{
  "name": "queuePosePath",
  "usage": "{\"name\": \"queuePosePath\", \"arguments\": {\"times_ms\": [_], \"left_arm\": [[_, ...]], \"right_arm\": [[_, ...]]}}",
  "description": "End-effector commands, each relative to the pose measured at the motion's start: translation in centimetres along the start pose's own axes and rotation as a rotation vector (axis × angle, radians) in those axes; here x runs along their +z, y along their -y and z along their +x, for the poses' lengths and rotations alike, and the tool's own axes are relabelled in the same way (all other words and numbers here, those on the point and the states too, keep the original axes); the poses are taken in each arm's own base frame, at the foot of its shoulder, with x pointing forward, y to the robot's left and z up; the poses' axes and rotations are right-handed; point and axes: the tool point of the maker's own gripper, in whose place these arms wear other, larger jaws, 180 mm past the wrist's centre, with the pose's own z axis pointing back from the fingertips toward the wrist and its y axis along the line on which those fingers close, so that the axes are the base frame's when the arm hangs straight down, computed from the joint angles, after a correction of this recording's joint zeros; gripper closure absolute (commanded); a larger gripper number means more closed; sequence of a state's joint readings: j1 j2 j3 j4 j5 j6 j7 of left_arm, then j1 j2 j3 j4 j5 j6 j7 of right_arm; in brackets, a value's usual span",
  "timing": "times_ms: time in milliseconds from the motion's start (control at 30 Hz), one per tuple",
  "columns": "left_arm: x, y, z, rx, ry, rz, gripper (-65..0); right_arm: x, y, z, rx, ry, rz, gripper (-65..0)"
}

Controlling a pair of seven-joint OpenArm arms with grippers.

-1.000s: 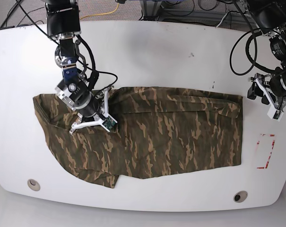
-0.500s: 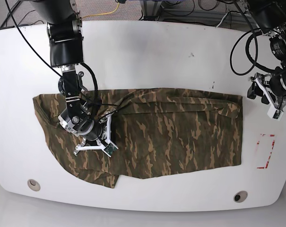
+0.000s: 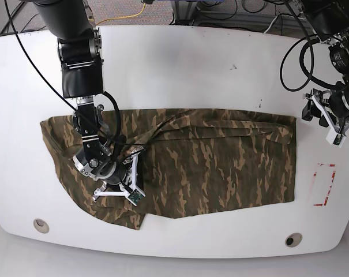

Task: Layout the t-shirt on the table in an organized manner, then fold the t-shirt properly
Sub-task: 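Lower the right gripper onto the folded shirt and pull fabric toward the hem, then move both grippers to the two ends of the folded shirt edge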

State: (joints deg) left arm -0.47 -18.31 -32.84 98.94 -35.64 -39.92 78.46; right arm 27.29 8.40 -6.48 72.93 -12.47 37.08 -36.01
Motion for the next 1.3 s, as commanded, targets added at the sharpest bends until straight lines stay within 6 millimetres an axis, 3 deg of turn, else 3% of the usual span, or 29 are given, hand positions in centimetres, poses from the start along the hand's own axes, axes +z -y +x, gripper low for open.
{"name": "queuePosePath", "arguments": {"times_ms": [0,200,300,400,567,633,700,800,1033,1267], "left_arm": [[0.7,-0.5,1.3,-0.02,0.041,0.017,-33.1],[0.7,-0.5,1.3,-0.02,0.039,0.017,-33.1],[0.7,-0.5,1.3,-0.021,0.041,0.016,-33.1],[0.7,-0.4,1.0,-0.019,0.033,0.015,-33.1],[0.6,-0.3,0.5,-0.018,0.021,0.012,-33.1],[0.6,-0.3,0.5,-0.018,0.021,0.012,-33.1],[0.7,-0.3,0.5,-0.019,0.022,0.013,-33.1],[0.6,-0.3,0.5,-0.02,0.021,0.012,-33.1],[1.4,0.0,1.6,-0.056,0.049,0.031,-33.1],[2.0,0.1,3.0,-0.084,0.085,0.046,-33.2]], "right_arm": [[0.7,2.3,2.9,0.009,0.073,-0.046,-0.2],[0.4,2.7,3.5,0.003,0.088,-0.044,-0.6],[0.2,2.6,3.9,-0.005,0.126,-0.037,-4.1],[-0.1,2.7,3.9,-0.024,0.149,-0.043,-15.7],[-0.4,4.0,3.5,-0.088,0.157,-0.116,-46.3],[-0.3,4.5,3.4,-0.103,0.156,-0.146,-56.9],[-0.1,4.6,3.3,-0.104,0.16,-0.155,-63.6],[1.4,5.4,3.7,-0.097,0.19,-0.192,-65.0],[6.7,7.9,1.6,-0.114,0.161,-0.325,-65.0],[11.3,9.6,-4.4,-0.156,0.059,-0.388,-65.0]]}}
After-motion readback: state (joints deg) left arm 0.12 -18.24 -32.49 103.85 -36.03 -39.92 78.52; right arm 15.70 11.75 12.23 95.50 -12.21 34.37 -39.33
